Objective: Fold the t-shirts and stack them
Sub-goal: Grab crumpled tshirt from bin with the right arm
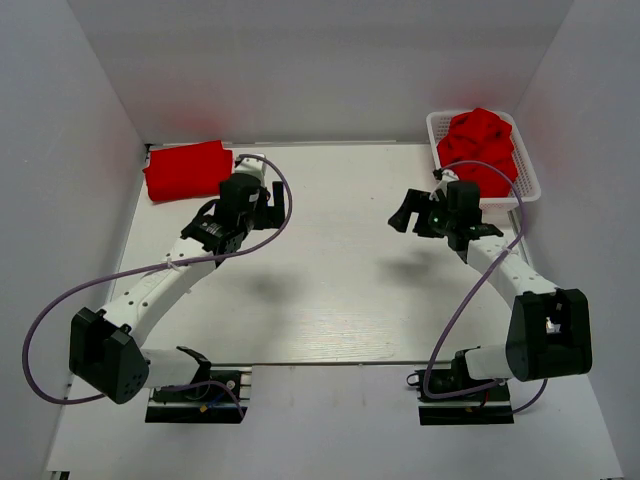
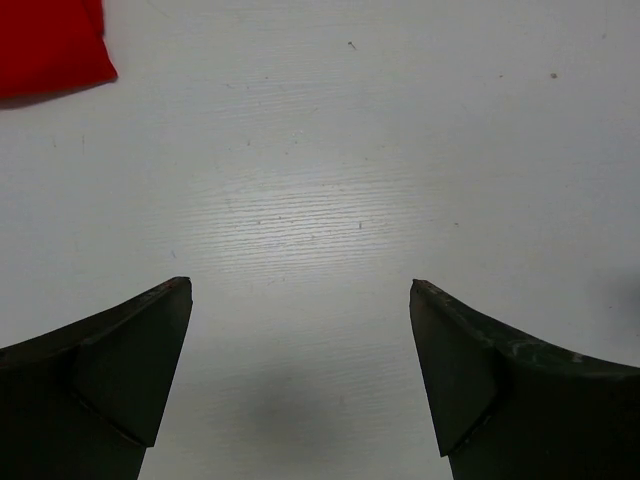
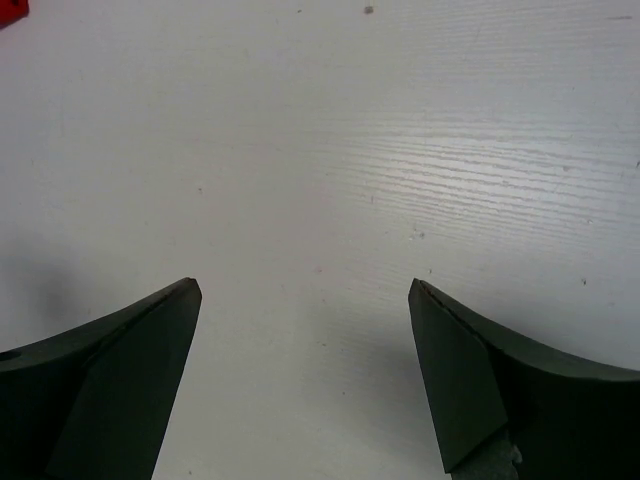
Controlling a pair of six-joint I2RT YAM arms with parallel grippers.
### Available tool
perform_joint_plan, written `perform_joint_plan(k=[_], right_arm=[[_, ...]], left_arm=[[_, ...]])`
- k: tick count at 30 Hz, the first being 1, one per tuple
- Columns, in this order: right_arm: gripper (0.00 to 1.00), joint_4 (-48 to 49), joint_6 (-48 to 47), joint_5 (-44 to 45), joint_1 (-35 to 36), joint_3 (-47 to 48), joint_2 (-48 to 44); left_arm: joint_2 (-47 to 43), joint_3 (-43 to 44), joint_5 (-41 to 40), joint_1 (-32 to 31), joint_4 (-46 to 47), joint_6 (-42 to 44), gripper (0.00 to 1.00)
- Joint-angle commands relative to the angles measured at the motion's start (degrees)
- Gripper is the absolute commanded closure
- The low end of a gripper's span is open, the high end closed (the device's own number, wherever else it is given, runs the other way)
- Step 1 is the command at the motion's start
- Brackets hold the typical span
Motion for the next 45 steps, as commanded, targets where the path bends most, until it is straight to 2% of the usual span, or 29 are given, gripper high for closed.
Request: perform_joint_plan(k=[1, 3, 6, 8, 11, 12, 13, 14, 16, 19, 23, 26, 31, 33, 35, 37, 38, 39, 40, 45], right_arm=[[0.10, 5.4, -1.8, -0.8, 0.0, 1.4, -1.8], [0.10, 7.9, -1.1, -0.5, -0.2, 1.3, -2.0], [0.10, 5.4, -1.3, 3.8, -0.4, 7.0, 2.4], [0.10, 3.8, -1.0, 7.1, -1.0, 15.1, 6.3], [0.10, -4.2, -0.1, 17.5, -3.3, 27.4, 15.8], [0.10, -5.6, 0.8, 18.3, -5.3, 29.9, 17.5], [0.10, -7.9, 1.0, 18.8, -6.0, 37.5, 19.0], [0.10, -9.0, 1.1, 20.1, -6.6, 40.0, 22.6], [0.10, -15.5, 2.1, 23.7, -8.8, 51.1, 27.8], [0.10, -21.5, 1.9, 27.3, -13.0, 60.2, 37.2], [0.10, -21.4, 0.5, 28.1, -15.2, 71.7, 44.2], [0.10, -18.3, 0.1, 27.2, -16.4, 76.1, 49.3], [0.10, -9.7, 0.4, 23.2, -17.8, 77.7, 55.1], [0.12, -5.3, 1.1, 21.6, -18.2, 77.9, 56.8], [0.18, -2.0, 2.0, 20.4, -18.4, 78.1, 59.1], [0.34, -0.6, 3.7, 19.3, -18.7, 78.9, 60.0], [0.64, 0.5, 4.2, 18.1, -18.9, 78.9, 60.9], [0.88, 1.2, 5.0, 17.8, -19.1, 78.9, 61.0], [1.00, 2.0, 5.2, 17.1, -19.1, 78.9, 60.9], [1.00, 2.1, 1.9, 16.6, -19.2, 78.1, 55.8]], left_arm=[[-1.4, -0.6, -0.8, -0.2, 1.8, 0.7, 0.00], [-0.4, -0.6, -0.8, -0.2, 2.3, 0.7, 0.00], [1.4, -0.6, -0.8, -0.2, 2.3, 1.3, 0.00], [2.9, 0.9, -0.1, -0.2, 2.8, 1.9, 0.00], [5.8, 2.9, 1.0, -0.2, 2.2, 2.9, 0.00], [6.5, 2.9, 1.6, -0.2, 1.6, 2.9, 0.00], [7.2, 3.7, 1.6, 0.5, 1.1, 2.9, 0.00], [8.6, 4.5, 2.3, 0.5, 0.4, 2.9, 0.00], [9.7, 5.1, 2.3, 0.5, 0.4, 2.9, 0.00], [11.4, 5.2, 2.3, 0.5, 0.4, 3.5, 0.00], [12.7, 5.7, 2.3, 1.1, 1.0, 4.0, 0.00], [14.0, 5.7, 2.9, 1.1, 2.2, 4.0, 0.00], [18.2, 8.4, 3.5, 1.1, 2.7, 4.5, 0.00], [19.3, 9.2, 3.5, 1.1, 2.1, 4.5, 0.00], [20.8, 9.7, 3.5, 1.1, 2.1, 4.5, 0.00], [21.6, 10.3, 3.5, 1.1, 2.1, 4.5, 0.00], [22.3, 10.9, 3.0, 1.1, 1.5, 4.5, 0.00], [22.3, 11.4, 3.0, 1.1, 1.5, 4.5, 0.00], [22.8, 11.4, 2.4, 1.1, 0.9, 4.0, 0.00], [21.4, 10.6, 2.4, 1.1, 0.9, 4.0, 0.00]])
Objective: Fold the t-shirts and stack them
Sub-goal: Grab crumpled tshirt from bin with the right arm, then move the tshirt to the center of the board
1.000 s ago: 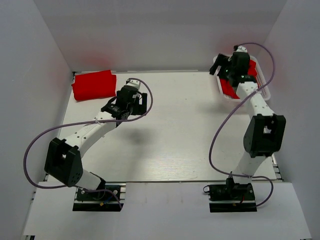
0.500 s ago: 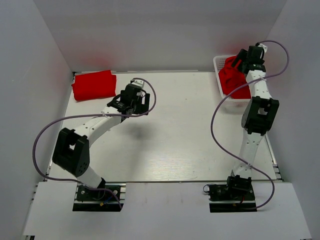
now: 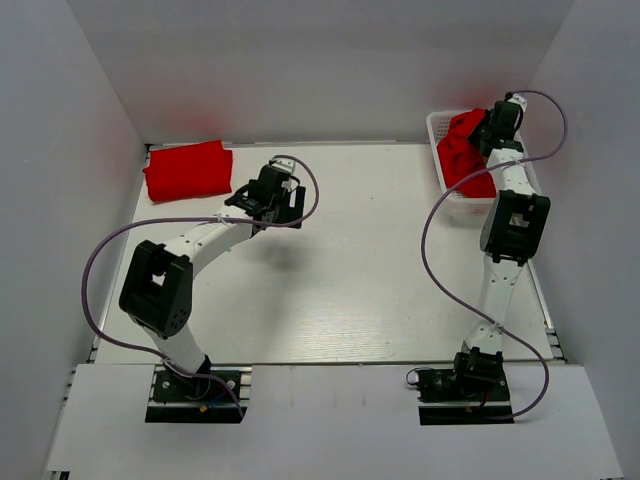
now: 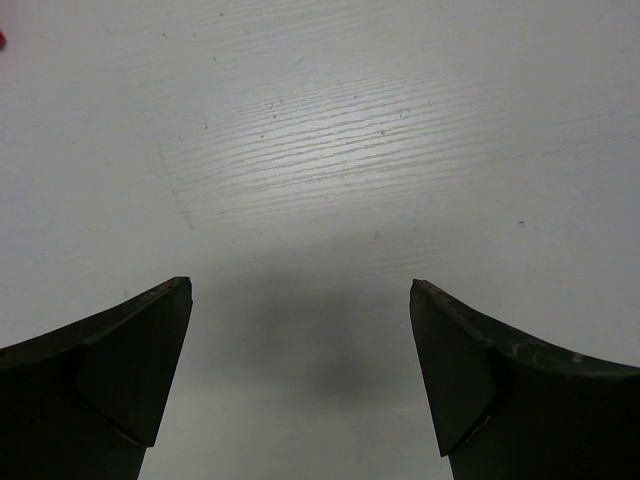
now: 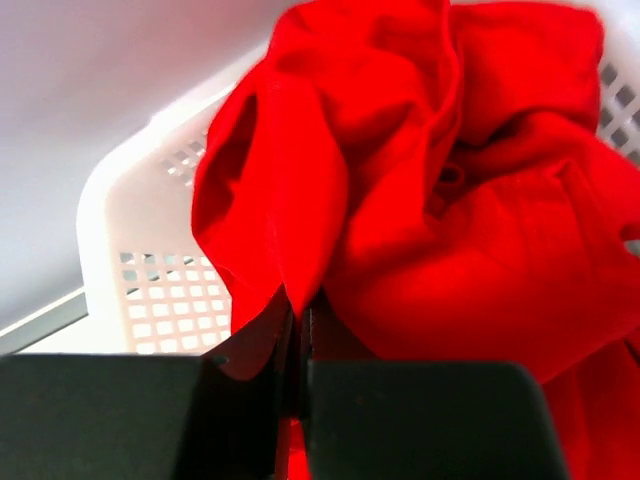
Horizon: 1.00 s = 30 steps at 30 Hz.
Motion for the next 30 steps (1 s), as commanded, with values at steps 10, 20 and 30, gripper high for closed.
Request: perform_joint_plan(k=[10, 20, 30], right_arm=[[1.00, 5.0, -9.7, -1.8, -0.2, -6.0, -27.8], [1.00, 3.8, -9.3, -9.4, 0.1, 3.5, -34.7], [1.00, 13.5, 4.5, -27.0, 4.1, 10.8, -36.8]], left_arm=[[-13.9, -7.0, 3.6, 0.2, 3.5, -2.2, 0.00], [-24.4, -13.3, 4.6, 0.2, 5.9, -2.2, 0.00], [-28.2, -12.9, 2.0, 0.2, 4.6, -2.2, 0.00]])
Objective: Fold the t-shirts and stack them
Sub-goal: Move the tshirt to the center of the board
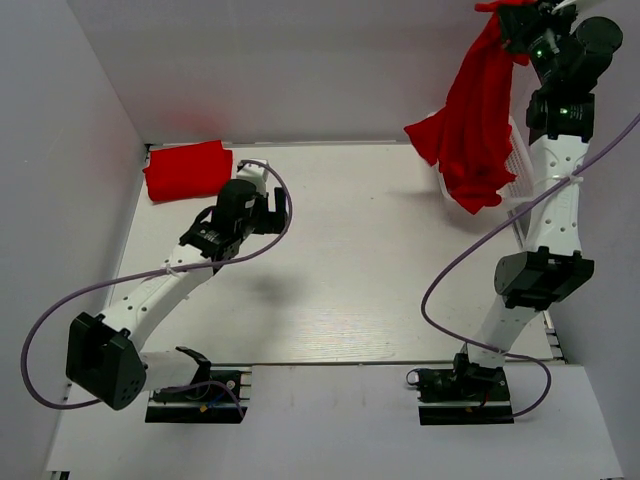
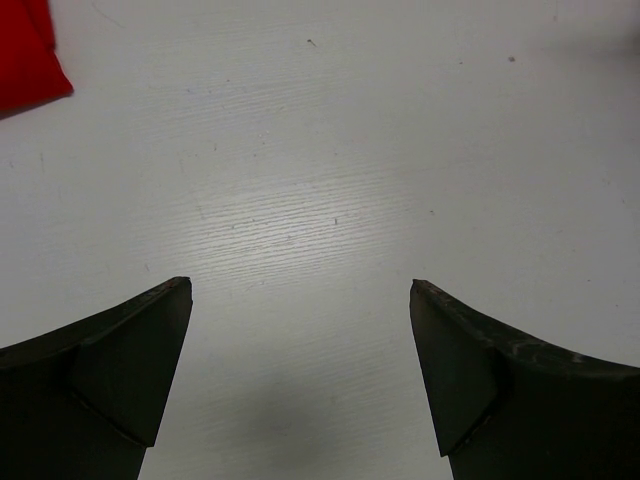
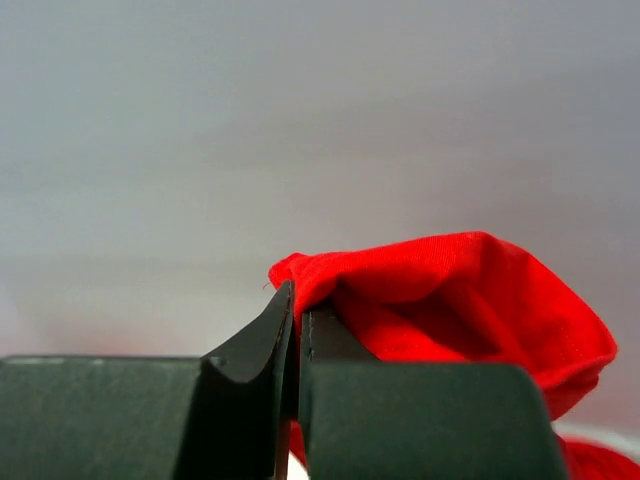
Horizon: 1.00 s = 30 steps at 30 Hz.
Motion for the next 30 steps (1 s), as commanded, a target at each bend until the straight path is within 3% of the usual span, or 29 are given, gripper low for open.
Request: perform_joint_plan(k=[1, 8, 19, 21, 24, 25, 29, 30], right_arm=[[1.00, 11.6, 7.1, -8.2, 2.9, 4.6, -3.1], [1.00, 15.6, 10.5, -14.2, 9.9, 5.6, -4.4], [1.00, 8.4, 0.3, -15.3, 23.9, -1.8, -2.9], [1.00, 8.6, -1.9, -15.8, 25.8, -7.0, -3.9], [1.00, 11.8, -5.7, -13.6, 28.9, -21.5, -8.1], [1.00, 13.0, -7.6, -13.2, 29.9, -31.6, -10.7], [1.00, 14.9, -9.2, -11.0, 33.1, -46.9, -12.4], [0.84, 15.4, -8.7, -10.5, 34.1, -48.9, -12.3]], left_arm=[[-2.8, 0.9, -1.2, 0.2, -0.6, 0.1, 0.00], [-5.5, 1.4, -2.9, 0.2, -2.5, 0.1, 0.00], [-14.7, 1.4, -6.1, 0.2, -7.9, -2.1, 0.00], [-15.3, 1.4, -8.5, 0.2, -10.4, -3.8, 0.00], [-15.9, 0.3, -10.8, 0.2, -13.5, -7.6, 0.00], [-15.9, -0.3, -11.3, 0.2, -13.5, -8.3, 0.00], [-15.9, -1.5, -11.9, 0.2, -16.1, -12.0, 0.00], [-15.2, -1.5, -11.9, 0.2, -16.8, -12.9, 0.00]])
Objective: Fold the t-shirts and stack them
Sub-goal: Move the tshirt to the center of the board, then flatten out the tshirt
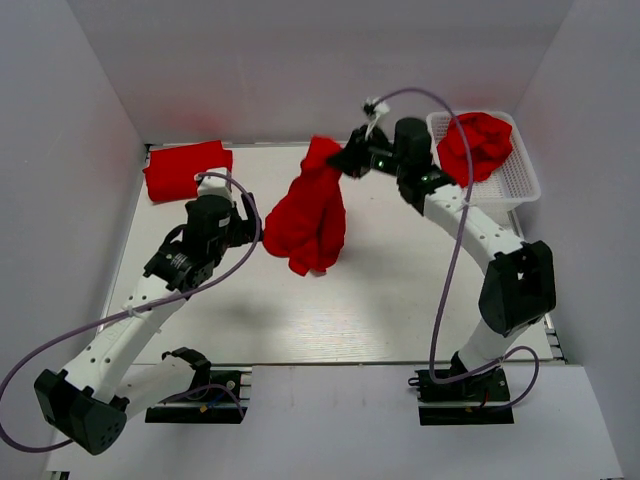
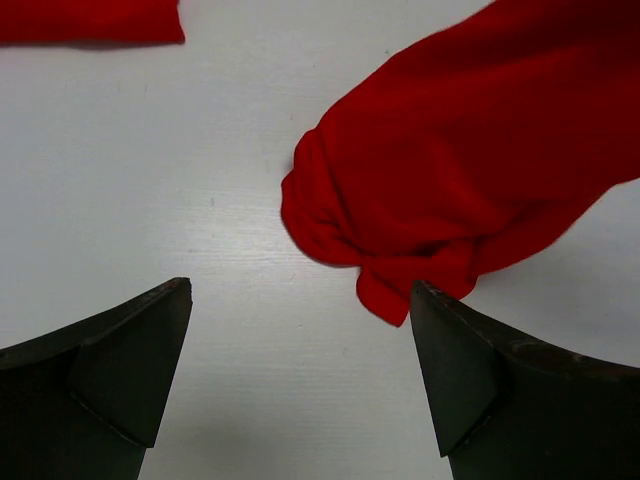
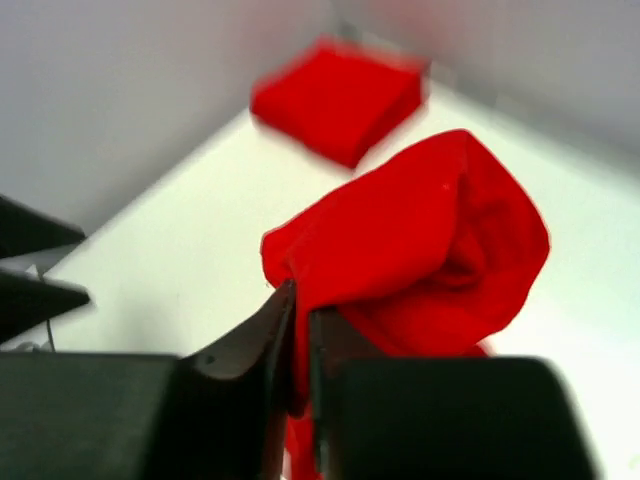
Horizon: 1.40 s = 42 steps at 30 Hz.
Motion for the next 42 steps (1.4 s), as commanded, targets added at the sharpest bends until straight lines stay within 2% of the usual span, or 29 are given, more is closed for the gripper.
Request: perform_joint_plan(k=[1, 2, 3, 4, 5, 9, 11, 16, 17, 19, 20, 25, 29, 35, 42], right_arm=[[0.78, 5.3, -2.8, 2.3, 2.5, -9.6, -2.9], [0.69, 6.1, -1.6, 2.7, 3.1, -13.9, -2.5], [0.57, 6.4, -0.9, 2.9, 3.2, -17.1, -2.3], [0.11, 5.7, -0.8, 2.7, 3.4, -18.0, -1.2], [0.10, 5.0, -0.9, 3.2, 3.4, -19.6, -1.0], [0.10, -2.5, -2.8, 5.5, 3.0, -18.4, -1.6], [0.10, -6.3, -3.5, 9.7, 2.8, -18.2, -4.4], [0.10, -11.0, -2.3, 24.2, 2.8, -23.0, -13.0], [0.10, -13.3, -1.7, 32.2, 2.7, -23.4, -13.8], [0.10, -16.2, 1.5, 37.4, 2.2, -25.9, -16.5], [0.10, -17.7, 2.1, 43.3, 2.1, -26.5, -17.2], [0.10, -19.3, 5.1, 51.2, 0.4, -32.0, -20.5], [0.10, -21.2, 5.7, 49.7, -0.9, -33.7, -21.3], [0.10, -16.1, 2.4, 36.9, -1.8, -35.3, -20.4], [0.10, -10.1, -1.6, 23.9, -1.5, -34.8, -17.5]], left_arm=[[0.4, -1.4, -2.1, 0.2, -4.3, -4.6, 0.00], [0.4, -1.4, -2.1, 0.2, -4.3, -4.6, 0.00], [1.3, -1.9, -2.1, 0.2, -4.9, -5.5, 0.00], [1.8, -1.9, -2.1, 0.2, -4.9, -5.5, 0.00], [2.9, -1.9, -2.1, 0.2, -5.5, -6.1, 0.00], [5.1, -2.5, 1.8, 0.2, -4.9, -5.6, 0.00], [5.1, -2.5, 4.5, 0.2, -4.1, -4.9, 0.00], [6.9, -3.1, 6.4, 0.2, -3.4, -4.3, 0.00], [7.8, -3.1, 6.4, 0.2, -3.4, -3.7, 0.00], [8.7, -3.1, 8.6, 0.2, -1.7, -3.2, 0.00], [9.5, -3.9, 9.4, -0.6, -0.9, -2.1, 0.00], [14.6, -5.4, 19.6, -1.1, 4.2, 3.8, 0.00], [16.7, -5.9, 22.3, -1.1, 4.7, 4.4, 0.00], [18.1, -7.4, 23.4, -3.5, 6.5, 6.7, 0.00], [26.7, -5.7, 25.8, -6.6, 9.6, 7.5, 0.00]])
